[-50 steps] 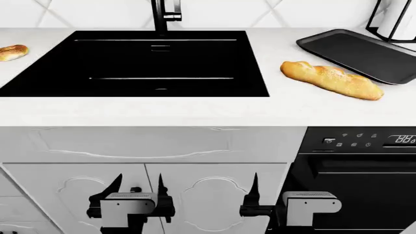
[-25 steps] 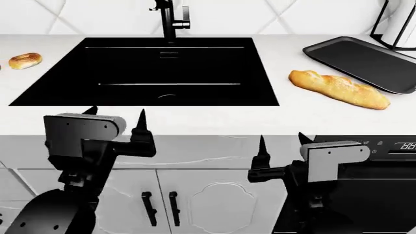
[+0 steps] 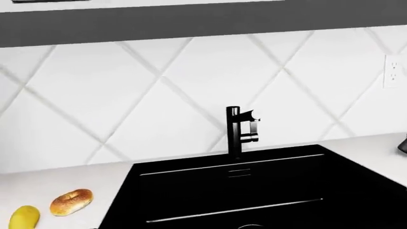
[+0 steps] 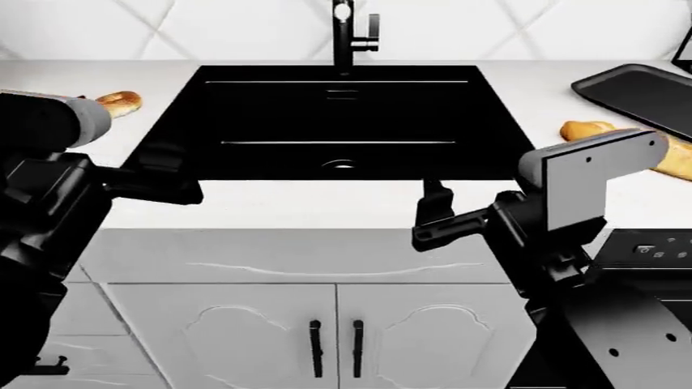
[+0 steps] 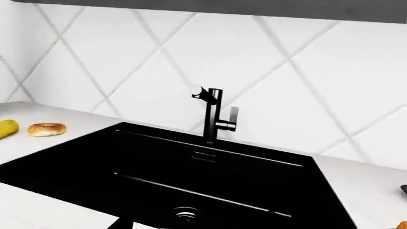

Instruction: Pick up the fruits and vegetables and place them in the sink. Turn on the sink faucet to wash them. Then turn the sink off and put them in the tray.

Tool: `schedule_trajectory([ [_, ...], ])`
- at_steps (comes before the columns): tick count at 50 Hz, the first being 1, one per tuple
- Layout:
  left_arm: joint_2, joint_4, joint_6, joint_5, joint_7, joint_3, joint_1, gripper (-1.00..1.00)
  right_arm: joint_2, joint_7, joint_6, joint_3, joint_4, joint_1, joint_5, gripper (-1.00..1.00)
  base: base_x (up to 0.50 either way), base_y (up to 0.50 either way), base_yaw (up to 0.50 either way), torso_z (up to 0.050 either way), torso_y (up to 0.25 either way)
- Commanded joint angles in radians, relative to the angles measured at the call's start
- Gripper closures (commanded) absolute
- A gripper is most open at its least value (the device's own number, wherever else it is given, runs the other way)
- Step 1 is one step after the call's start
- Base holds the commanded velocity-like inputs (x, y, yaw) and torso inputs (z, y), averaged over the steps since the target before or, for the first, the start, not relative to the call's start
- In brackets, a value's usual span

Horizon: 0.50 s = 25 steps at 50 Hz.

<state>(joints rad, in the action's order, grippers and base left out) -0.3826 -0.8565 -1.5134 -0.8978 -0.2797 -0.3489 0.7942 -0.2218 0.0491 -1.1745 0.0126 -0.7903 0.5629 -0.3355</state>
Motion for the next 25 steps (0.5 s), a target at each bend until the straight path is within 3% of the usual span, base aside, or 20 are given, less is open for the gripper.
schedule_trajectory([
  [1,-0.079,0.022,-0.035,-0.267,-0.171,-0.054,0.073,-1.00,0.004,0.006,-0.063,-0.001,-0.023,0.101,-0.034,-1.00,0.00,0.50,0.00,0.050,0.000],
  [25,-0.147,0.044,0.016,-0.401,-0.260,-0.045,0.083,-1.00,0.012,0.008,-0.008,-0.029,0.044,0.153,-0.043,-1.00,0.00,0.50,0.00,0.050,0.000],
])
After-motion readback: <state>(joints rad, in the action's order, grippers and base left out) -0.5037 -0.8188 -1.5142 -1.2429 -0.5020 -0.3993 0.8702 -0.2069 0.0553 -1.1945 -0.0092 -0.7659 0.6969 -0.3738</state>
